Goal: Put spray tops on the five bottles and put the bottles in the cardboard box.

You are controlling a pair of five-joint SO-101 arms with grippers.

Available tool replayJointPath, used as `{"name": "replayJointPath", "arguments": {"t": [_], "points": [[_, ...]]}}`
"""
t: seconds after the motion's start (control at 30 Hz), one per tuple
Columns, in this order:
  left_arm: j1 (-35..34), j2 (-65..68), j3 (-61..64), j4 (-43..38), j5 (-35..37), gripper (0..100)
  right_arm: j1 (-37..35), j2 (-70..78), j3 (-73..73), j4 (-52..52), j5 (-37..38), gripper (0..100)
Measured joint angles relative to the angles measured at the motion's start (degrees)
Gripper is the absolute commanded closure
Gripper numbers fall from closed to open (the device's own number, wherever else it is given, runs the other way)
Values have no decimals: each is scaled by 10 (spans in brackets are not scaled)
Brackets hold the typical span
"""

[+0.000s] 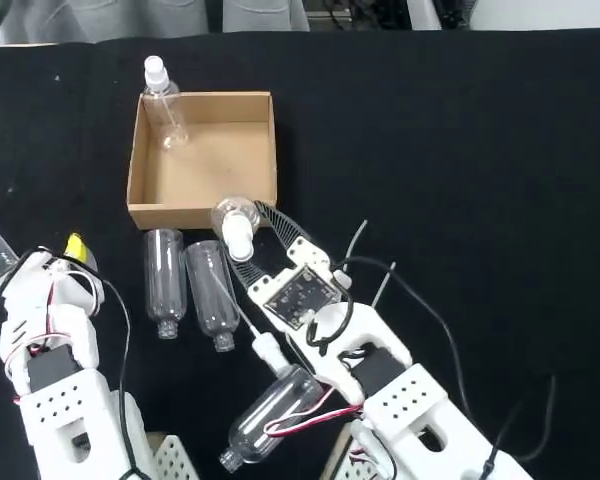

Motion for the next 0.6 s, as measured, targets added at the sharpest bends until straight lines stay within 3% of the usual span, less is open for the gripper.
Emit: {"name": "replayJointPath", "arguments": {"t": [0.3, 0.6], "points": [[0, 0, 0, 0, 0, 818, 0, 0, -111, 215, 0, 987], [0, 0, 0, 0, 0, 818, 0, 0, -185, 246, 0, 987]]}}
